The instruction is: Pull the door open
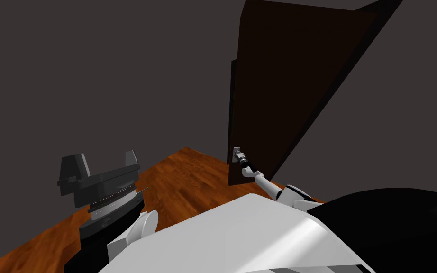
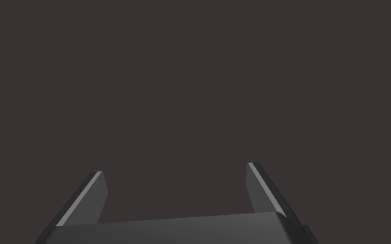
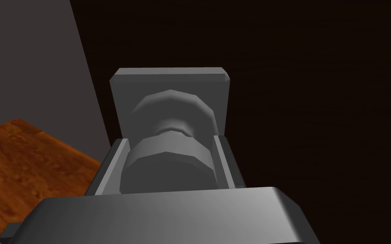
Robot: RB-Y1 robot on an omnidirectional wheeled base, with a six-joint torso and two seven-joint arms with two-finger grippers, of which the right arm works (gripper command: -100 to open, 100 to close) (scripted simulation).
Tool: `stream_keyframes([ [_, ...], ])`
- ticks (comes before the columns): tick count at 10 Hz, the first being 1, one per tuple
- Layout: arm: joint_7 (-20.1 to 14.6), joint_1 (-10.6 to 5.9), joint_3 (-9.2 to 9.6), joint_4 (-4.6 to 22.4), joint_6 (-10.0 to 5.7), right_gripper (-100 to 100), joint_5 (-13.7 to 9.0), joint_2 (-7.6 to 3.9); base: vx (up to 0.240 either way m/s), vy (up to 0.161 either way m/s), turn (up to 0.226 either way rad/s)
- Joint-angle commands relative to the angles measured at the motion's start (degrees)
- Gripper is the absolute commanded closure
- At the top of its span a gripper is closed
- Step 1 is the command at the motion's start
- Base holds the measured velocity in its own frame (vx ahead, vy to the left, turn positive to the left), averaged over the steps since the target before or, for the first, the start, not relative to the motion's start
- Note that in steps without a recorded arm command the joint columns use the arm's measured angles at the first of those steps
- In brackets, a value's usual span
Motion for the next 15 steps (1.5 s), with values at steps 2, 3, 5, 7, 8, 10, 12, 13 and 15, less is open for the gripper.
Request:
stream_keyframes([
  [2, -1.7, 0.42, 2.09, -1.2, -0.31, 100, 0.2, -1.26, -0.195, -0.063, 0.097],
  [3, -2.2, 0.6, 2.75, -1.6, -0.39, 100, 0.3, -1.69, -0.195, -0.093, 0.092],
  [5, -3.2, 0.96, 4.01, -2.3, -0.55, 100, 0.4, -2.51, -0.193, -0.086, 0.08],
  [7, -3.9, 1.26, 5.06, -2.5, -0.79, 100, 0.5, -3.02, -0.1, -0.05, 0.067],
  [8, -4.4, 1.4, 5.7, -2.9, -0.98, 100, 0.6, -3.51, -0.203, -0.085, 0.12],
  [10, -5.6, 1.73, 7.23, -3.8, -1.44, 100, 0.8, -4.69, -0.224, -0.077, 0.08],
  [12, -7.0, 2.08, 8.83, -4.7, -1.91, 100, 1.0, -5.92, -0.194, -0.071, 0.081],
  [13, -7.6, 2.25, 9.57, -5.1, -2.14, 100, 1.0, -6.49, -0.196, -0.103, 0.084],
  [15, -8.6, 2.51, 10.79, -5.8, -2.5, 100, 1.2, -7.43, -0.205, -0.094, 0.078],
])
